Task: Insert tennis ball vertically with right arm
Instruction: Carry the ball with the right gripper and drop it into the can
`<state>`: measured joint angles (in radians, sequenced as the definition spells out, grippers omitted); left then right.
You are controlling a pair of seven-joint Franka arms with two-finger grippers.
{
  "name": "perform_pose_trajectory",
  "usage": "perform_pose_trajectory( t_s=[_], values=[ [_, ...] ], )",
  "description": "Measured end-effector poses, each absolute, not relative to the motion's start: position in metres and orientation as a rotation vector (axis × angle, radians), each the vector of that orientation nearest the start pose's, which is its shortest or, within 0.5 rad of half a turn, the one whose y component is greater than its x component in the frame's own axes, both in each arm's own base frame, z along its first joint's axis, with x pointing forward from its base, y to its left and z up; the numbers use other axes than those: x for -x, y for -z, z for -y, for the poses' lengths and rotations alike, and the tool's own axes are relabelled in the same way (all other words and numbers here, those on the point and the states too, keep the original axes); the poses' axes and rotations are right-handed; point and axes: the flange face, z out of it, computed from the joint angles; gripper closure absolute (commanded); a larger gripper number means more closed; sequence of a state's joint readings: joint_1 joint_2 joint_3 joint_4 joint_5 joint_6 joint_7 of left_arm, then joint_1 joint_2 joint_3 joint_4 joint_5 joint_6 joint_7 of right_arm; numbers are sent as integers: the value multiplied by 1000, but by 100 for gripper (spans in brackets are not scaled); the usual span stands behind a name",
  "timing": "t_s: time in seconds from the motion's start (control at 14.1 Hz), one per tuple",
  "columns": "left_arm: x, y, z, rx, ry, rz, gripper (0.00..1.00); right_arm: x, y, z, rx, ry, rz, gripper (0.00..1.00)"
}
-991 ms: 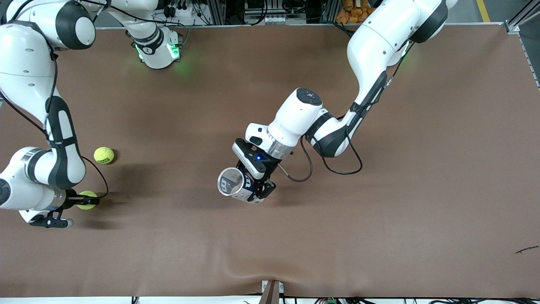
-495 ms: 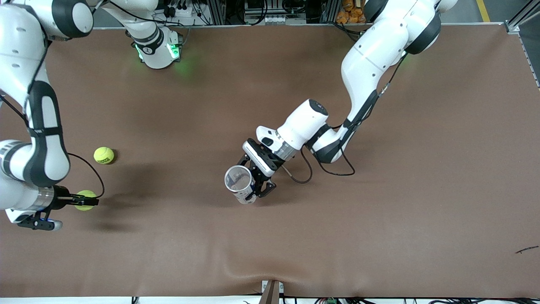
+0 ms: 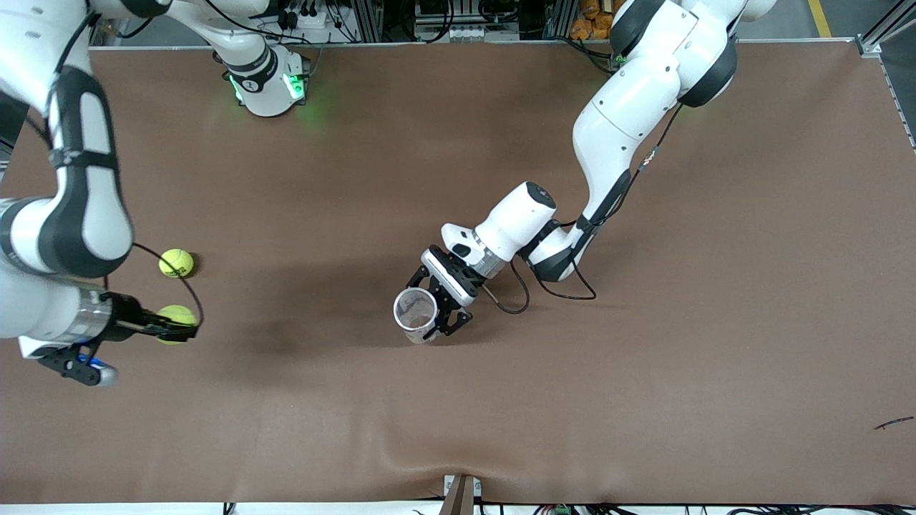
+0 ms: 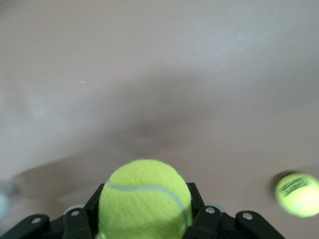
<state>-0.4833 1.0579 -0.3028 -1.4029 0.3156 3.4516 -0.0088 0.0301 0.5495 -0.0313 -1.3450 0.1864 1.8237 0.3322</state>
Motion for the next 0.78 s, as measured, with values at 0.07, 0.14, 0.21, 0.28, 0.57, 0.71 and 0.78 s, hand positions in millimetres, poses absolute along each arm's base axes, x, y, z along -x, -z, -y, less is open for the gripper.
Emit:
perform_pose_trajectory(
  t_s=[0.07,0.14,0.21,0.28,0.57,0.71,0.78],
  values=[
    [-566,-200,505,2950,1654,-1300,28,-705,-408,-42,2927,-144,-620,45],
    [-564,-190,503,2957,1661,-1293,28,-705,-411,-67,2915,-142,-675,45],
    [-562,-183,502,2962,1663,-1289,28,-703,-414,-91,2897,-143,-728,45],
    [-561,-179,501,2965,1661,-1288,28,-701,-417,-116,2872,-148,-777,45],
    [-561,-178,501,2947,1661,-1305,27,-692,-432,-221,2733,-33,-998,38],
    [-559,-178,503,2946,1659,-1313,27,-683,-434,-270,2656,14,-1089,38],
    [-557,-178,505,2945,1658,-1319,27,-678,-432,-292,2618,24,-1135,37]
  ],
)
